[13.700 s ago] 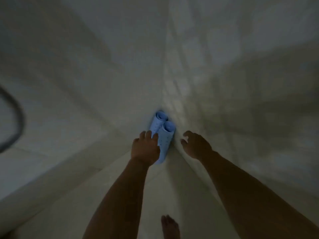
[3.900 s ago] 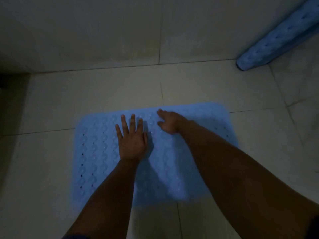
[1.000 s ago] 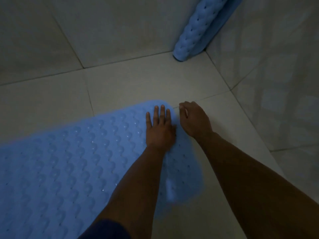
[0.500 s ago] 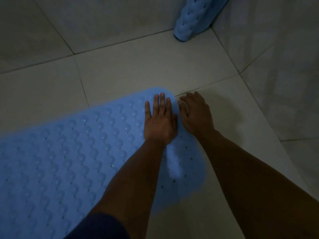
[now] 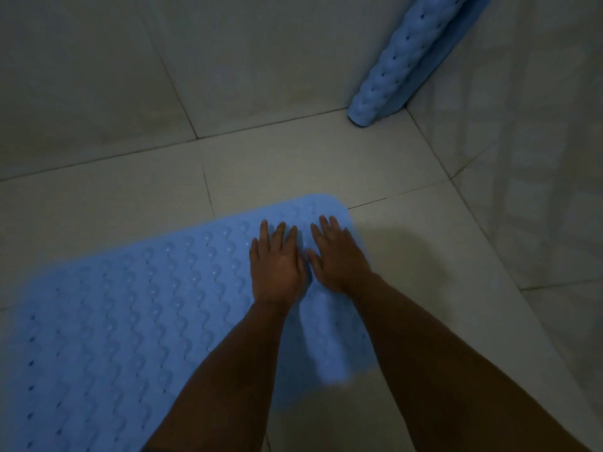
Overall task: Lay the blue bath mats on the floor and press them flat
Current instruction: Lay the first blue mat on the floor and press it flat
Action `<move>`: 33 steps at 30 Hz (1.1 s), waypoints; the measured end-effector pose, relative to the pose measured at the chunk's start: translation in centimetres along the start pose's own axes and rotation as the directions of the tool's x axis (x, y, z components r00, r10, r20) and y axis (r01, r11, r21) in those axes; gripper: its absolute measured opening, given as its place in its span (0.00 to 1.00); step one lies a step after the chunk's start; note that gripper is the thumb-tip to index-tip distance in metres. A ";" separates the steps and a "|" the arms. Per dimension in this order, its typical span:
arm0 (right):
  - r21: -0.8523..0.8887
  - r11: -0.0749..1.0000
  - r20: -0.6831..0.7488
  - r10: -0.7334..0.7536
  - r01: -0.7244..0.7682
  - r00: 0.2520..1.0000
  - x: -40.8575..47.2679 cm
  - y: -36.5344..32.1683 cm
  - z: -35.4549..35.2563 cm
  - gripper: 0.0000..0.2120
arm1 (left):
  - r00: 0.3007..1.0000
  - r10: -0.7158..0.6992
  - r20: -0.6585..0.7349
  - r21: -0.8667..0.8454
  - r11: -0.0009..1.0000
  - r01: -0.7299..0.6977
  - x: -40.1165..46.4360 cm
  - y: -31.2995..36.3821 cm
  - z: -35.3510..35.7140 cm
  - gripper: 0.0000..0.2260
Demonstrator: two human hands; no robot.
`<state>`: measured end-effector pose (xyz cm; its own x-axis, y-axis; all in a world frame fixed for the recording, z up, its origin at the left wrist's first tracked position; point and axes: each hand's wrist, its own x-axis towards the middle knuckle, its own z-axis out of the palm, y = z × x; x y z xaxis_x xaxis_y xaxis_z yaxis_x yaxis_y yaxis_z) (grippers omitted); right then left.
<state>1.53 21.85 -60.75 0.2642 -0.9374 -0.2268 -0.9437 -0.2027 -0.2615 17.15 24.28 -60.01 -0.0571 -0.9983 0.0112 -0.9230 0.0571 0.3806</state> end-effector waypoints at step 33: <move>0.134 0.964 0.140 0.210 -0.228 0.968 3.0 -1.4 -9.0 0.25 | 0.997 0.003 0.081 0.106 0.994 -0.011 0.2 -0.2 0.5 0.30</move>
<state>1.82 16.76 -52.66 0.0856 -0.9102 -0.4053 -0.9436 0.0566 -0.3263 17.09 24.11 -60.56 -0.0903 -0.9939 -0.0631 -0.9575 0.0692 0.2800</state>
